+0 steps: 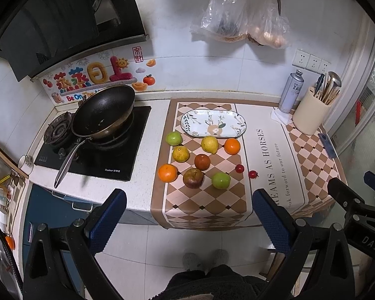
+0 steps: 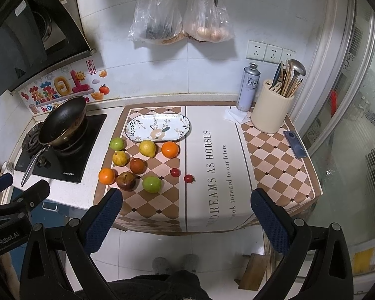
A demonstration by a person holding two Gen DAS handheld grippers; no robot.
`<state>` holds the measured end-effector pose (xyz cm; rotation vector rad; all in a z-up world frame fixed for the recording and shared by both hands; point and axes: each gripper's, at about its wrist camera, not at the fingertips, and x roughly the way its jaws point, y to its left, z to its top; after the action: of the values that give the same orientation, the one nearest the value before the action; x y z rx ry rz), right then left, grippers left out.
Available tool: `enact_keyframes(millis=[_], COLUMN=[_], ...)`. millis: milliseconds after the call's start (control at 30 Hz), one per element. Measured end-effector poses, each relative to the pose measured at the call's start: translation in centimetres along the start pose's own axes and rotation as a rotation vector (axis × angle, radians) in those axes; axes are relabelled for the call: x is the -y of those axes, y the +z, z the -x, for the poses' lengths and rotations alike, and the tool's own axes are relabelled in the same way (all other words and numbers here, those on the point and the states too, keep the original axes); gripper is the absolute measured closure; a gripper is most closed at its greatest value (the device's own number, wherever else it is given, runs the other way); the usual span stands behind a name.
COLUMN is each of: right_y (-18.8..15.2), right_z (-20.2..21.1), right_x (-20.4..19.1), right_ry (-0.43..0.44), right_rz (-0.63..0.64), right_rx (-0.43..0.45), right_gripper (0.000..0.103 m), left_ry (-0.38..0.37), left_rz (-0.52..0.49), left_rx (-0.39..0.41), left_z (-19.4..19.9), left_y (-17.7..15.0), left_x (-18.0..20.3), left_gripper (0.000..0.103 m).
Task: Organize fruits
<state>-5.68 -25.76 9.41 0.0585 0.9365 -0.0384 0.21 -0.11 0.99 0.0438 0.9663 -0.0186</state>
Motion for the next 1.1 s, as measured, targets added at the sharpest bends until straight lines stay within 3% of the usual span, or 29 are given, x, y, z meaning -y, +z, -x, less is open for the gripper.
enact_keyframes(millis=[1100], right_y=[0.31], right_z=[0.26], right_x=[-0.12], right_ry=[0.002], right_rz=[-0.008], right_rx=[0.012], right_gripper=[0.000], left_ry=[0.000], left_rz=[0.005], left_rx=[0.007], left_z=[0.86], left_y=[0.81], left_x=[0.70], left_gripper=[0.000])
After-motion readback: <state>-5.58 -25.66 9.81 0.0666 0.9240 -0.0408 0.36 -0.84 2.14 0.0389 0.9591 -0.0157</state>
